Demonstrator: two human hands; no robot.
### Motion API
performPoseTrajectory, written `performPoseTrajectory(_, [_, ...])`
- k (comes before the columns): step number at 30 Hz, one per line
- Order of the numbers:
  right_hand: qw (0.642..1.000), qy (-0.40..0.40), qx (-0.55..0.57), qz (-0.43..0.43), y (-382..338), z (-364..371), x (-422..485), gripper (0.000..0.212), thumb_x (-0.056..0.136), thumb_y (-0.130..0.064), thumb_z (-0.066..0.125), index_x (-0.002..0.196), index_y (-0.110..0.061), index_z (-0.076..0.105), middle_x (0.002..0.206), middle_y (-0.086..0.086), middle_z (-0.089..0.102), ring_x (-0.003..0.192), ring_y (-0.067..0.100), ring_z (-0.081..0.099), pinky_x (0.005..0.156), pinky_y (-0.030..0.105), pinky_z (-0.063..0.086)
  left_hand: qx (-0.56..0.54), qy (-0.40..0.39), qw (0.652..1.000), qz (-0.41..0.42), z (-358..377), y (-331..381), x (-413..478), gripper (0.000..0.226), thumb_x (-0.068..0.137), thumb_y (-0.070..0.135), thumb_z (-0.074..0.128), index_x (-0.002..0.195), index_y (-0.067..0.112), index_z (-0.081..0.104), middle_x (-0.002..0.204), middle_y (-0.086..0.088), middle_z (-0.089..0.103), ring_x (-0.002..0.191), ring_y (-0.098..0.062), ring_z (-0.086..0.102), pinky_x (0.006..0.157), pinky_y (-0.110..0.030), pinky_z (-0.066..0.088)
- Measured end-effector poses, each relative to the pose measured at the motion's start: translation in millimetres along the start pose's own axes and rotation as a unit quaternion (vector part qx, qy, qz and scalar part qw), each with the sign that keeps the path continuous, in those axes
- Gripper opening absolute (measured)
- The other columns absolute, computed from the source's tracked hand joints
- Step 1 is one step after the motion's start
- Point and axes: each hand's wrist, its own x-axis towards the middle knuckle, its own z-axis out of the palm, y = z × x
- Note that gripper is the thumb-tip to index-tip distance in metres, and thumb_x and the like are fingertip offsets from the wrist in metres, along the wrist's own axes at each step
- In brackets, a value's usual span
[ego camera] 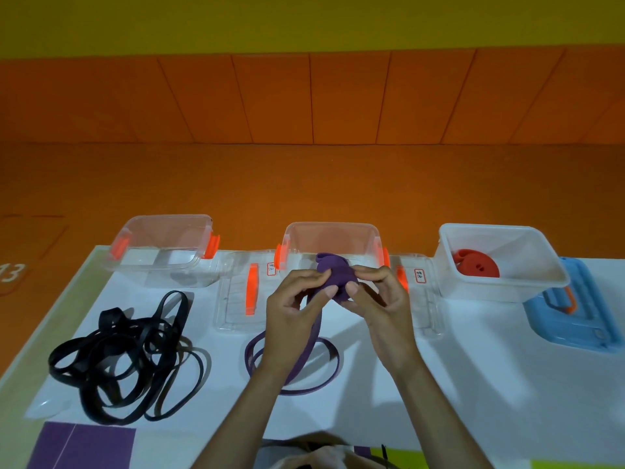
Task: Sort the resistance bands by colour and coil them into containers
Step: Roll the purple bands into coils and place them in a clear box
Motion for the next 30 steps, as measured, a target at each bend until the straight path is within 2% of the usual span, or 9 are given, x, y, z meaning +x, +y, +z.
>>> performPoseTrajectory(4, [0.999,0.012,-0.040,0.002,-1,-8,3,0.038,0.076,-0.041,0.095,0.092,-0.017,0.071,0.109,0.022,0.075,0.110,0.042,0.072,0.091,0.060,0.061,0.037,-0.008,0.999,0.003,1,-4,-1,0.026,0.090,0.016,0.082,0.113,0.030,0.080,0.113,0.010,0.078,0.112,-0.019,0.072,0.091,-0.022,0.058])
performPoseTrajectory(7, [0.999,0.019,-0.031,0.002,-6,-12,3,0.042,0.076,-0.043,0.095,0.106,-0.022,0.073,0.112,0.014,0.076,0.111,0.039,0.072,0.083,0.049,0.065,0.033,0.010,0.999,0.001,7,-5,-6,0.027,0.089,0.018,0.084,0.112,0.032,0.079,0.111,0.009,0.079,0.111,-0.020,0.073,0.092,-0.025,0.059])
performPoseTrajectory(10, [1.000,-0.007,0.001,0.000,-7,-14,5,0.037,0.086,-0.035,0.089,0.116,-0.020,0.073,0.120,0.011,0.076,0.117,0.033,0.072,0.088,0.044,0.064,0.038,-0.004,0.999,0.014,8,-5,-2,0.033,0.089,0.020,0.082,0.118,0.034,0.078,0.116,0.011,0.074,0.116,-0.020,0.069,0.094,-0.022,0.056])
performPoseTrajectory(14, [0.999,-0.020,-0.018,0.018,-4,-16,3,0.034,0.084,-0.035,0.090,0.103,-0.015,0.070,0.121,0.016,0.074,0.117,0.037,0.071,0.095,0.056,0.061,0.026,-0.019,0.999,0.009,8,-4,4,0.033,0.091,0.017,0.080,0.118,0.035,0.079,0.118,0.010,0.074,0.119,-0.023,0.068,0.097,-0.027,0.057])
performPoseTrajectory(17, [0.999,-0.001,-0.032,0.012,-4,-17,3,0.035,0.077,-0.039,0.094,0.090,-0.017,0.070,0.108,0.018,0.076,0.107,0.040,0.073,0.089,0.056,0.064,0.012,-0.010,1.000,0.014,9,-4,3,0.030,0.089,0.009,0.084,0.110,0.030,0.079,0.114,0.002,0.078,0.114,-0.029,0.072,0.096,-0.031,0.058])
performPoseTrajectory(20, [1.000,0.006,-0.026,0.013,-6,-17,3,0.031,0.081,-0.031,0.091,0.103,-0.021,0.073,0.109,0.012,0.077,0.106,0.034,0.075,0.081,0.045,0.066,-0.029,0.006,0.999,-0.013,10,-5,2,0.024,0.083,0.012,0.086,0.101,0.028,0.082,0.110,-0.001,0.079,0.110,-0.027,0.074,0.097,-0.035,0.060])
performPoseTrajectory(23, [0.999,-0.035,-0.019,0.018,-6,-17,1,0.029,0.091,-0.025,0.085,0.115,-0.018,0.072,0.119,0.011,0.075,0.114,0.033,0.072,0.087,0.043,0.064,-0.049,-0.005,0.998,-0.029,7,-3,4,0.024,0.082,0.016,0.083,0.103,0.027,0.085,0.112,-0.003,0.078,0.110,-0.028,0.074,0.094,-0.032,0.061])
performPoseTrajectory(27, [0.997,-0.021,-0.072,0.007,-7,-17,4,0.029,0.084,-0.023,0.087,0.099,-0.009,0.067,0.108,0.013,0.078,0.106,0.033,0.074,0.093,0.047,0.060,-0.019,-0.029,0.999,-0.019,5,-3,2,0.026,0.084,0.009,0.086,0.104,0.026,0.083,0.105,0.000,0.080,0.102,-0.023,0.077,0.088,-0.025,0.060])
performPoseTrajectory(30, [0.997,0.005,-0.071,0.003,-5,-18,5,0.023,0.085,-0.013,0.087,0.099,-0.011,0.070,0.104,0.012,0.078,0.104,0.035,0.074,0.091,0.048,0.062,-0.015,-0.016,0.999,-0.028,8,-6,-1,0.026,0.081,0.014,0.086,0.105,0.024,0.082,0.109,0.001,0.079,0.108,-0.023,0.075,0.093,-0.029,0.061])
